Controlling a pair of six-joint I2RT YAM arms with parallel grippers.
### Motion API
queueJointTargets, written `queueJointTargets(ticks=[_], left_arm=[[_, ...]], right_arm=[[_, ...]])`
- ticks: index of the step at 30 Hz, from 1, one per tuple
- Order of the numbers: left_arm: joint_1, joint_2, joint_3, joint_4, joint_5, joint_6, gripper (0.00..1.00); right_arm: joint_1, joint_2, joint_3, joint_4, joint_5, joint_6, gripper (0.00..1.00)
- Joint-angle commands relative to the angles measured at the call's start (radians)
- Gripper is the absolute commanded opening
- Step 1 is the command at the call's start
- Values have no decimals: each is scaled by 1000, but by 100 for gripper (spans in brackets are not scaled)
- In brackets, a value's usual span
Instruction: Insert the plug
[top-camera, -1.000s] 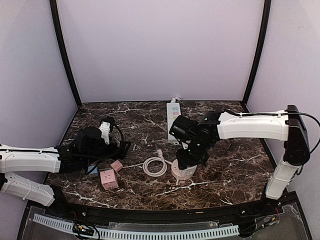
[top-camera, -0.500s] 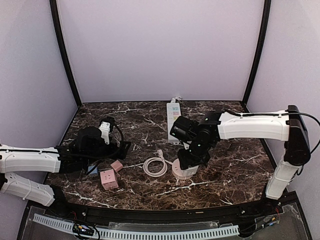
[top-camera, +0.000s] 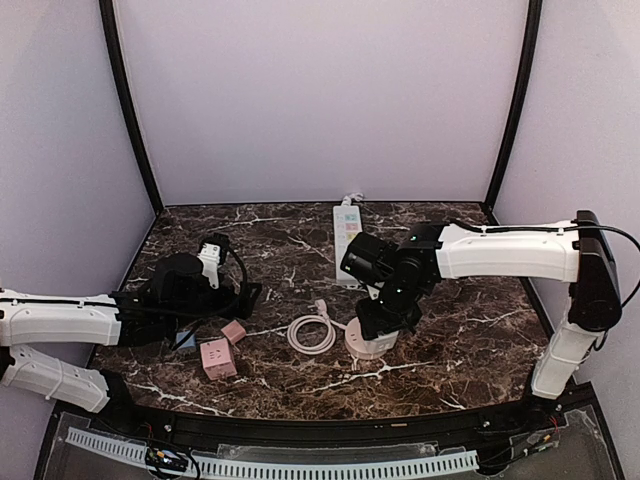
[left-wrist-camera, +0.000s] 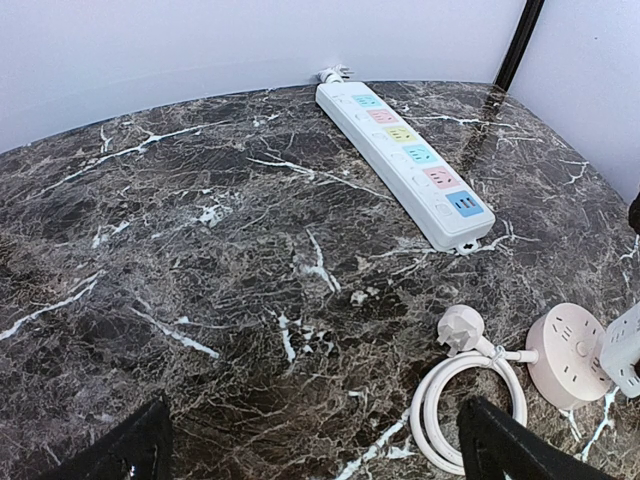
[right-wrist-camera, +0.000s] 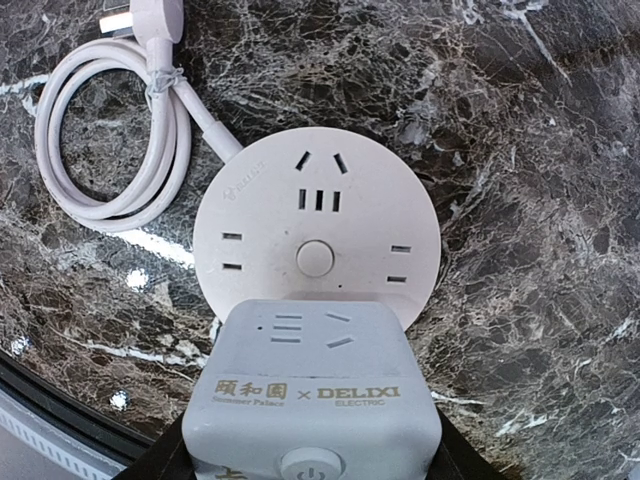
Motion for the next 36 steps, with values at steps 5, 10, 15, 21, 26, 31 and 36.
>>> queueJointTargets(ticks=[5, 10, 15, 21, 26, 31, 36], left_arm=[[4, -5, -19, 15, -3, 11, 100], [5, -7, -19, 14, -2, 11, 100], [5, -8, -19, 15, -2, 11, 100], [5, -10, -19, 14, -1, 11, 100], [5, -10, -19, 14, 1, 11, 100], [4, -11, -19, 15, 0, 10, 100], [5, -11, -20, 13, 1, 10, 100]], right_arm=[[6, 34, 40, -5, 19, -31, 0], [9, 43, 54, -5, 14, -33, 0], [14, 51, 56, -16, 20, -27, 0], [15, 63, 53, -26, 32, -25, 0], [15, 77, 53, -29, 43, -26, 0], [15, 91, 55, -31, 48, -29, 0], [14, 104, 60, -30, 49, -33, 0]])
